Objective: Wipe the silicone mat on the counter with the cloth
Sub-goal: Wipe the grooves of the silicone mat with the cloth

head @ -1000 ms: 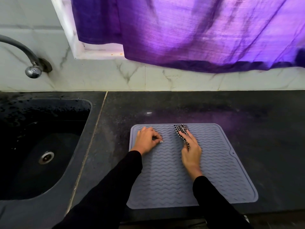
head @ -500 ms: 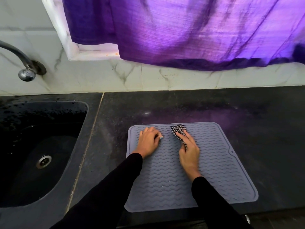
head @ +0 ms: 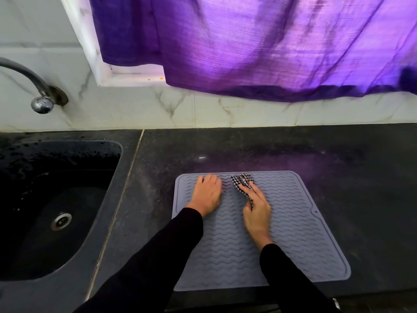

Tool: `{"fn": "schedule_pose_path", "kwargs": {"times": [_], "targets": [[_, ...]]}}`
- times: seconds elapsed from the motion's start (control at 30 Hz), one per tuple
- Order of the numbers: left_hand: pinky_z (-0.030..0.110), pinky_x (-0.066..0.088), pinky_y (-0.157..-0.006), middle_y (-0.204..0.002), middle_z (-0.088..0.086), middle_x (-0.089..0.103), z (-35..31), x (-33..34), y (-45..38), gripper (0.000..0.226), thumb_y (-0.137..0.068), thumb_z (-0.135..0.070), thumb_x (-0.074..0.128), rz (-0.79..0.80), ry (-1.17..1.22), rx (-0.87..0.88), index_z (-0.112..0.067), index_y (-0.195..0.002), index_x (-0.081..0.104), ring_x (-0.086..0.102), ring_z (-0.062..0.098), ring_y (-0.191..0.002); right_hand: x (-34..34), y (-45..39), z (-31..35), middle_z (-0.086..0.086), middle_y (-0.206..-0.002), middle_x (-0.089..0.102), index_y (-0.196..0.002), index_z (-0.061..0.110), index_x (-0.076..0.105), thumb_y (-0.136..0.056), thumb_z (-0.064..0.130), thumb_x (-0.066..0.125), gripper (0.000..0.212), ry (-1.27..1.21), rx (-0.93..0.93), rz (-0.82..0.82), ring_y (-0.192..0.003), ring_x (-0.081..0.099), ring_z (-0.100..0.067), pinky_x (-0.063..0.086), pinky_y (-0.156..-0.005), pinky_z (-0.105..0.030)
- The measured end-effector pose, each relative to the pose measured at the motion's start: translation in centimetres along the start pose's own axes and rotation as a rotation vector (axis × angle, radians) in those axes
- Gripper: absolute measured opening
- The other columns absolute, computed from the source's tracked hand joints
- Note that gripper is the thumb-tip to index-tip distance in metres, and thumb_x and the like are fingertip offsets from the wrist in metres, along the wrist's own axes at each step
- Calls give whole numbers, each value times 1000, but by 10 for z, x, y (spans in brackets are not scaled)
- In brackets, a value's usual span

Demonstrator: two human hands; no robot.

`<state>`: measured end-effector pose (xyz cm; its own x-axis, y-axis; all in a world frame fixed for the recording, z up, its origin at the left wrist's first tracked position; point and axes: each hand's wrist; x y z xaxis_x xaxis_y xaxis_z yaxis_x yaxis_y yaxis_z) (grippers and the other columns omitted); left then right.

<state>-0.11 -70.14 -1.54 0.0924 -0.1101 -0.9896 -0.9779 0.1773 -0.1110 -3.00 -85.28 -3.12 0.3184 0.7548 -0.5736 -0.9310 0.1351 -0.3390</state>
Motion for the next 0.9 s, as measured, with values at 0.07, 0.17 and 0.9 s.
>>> {"fn": "schedule_pose_path", "kwargs": {"times": [0.07,0.17,0.9], "targets": [[38,31,-85,-108,11,52,15,-2,16,24,-94,-23,31,-71,58,-95,-8,-101,49,46,28,-100,-1,1,1,-6,-133,56,-115,15,67,-71,-18,48,58,-6,-1,10,-124,49,-19,21,-104,-9],[44,42,-73,-93,18,58,53,-5,49,46,-92,-35,25,-293,126,-348,-4,-87,58,55,36,-87,-1,-1,2,-8,-132,57,-114,14,67,-71,-17,47,57,-27,42,13,-124,50,-21,22,-104,-8],[37,13,-114,-153,1,27,78,15,111,66,-85,-49,2,-105,131,-253,-33,-142,31,20,17,-142,31,9,48,2,-132,57,-123,23,61,-84,-5,50,49,-170,27,421,-121,51,-13,32,-102,-19]]}}
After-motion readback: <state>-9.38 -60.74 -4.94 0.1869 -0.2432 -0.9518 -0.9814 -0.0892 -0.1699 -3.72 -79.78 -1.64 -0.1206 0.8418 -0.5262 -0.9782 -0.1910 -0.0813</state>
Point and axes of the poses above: each hand's wrist, its own y-axis away from the middle knuckle, its own x-axis out of the palm, z = x × y
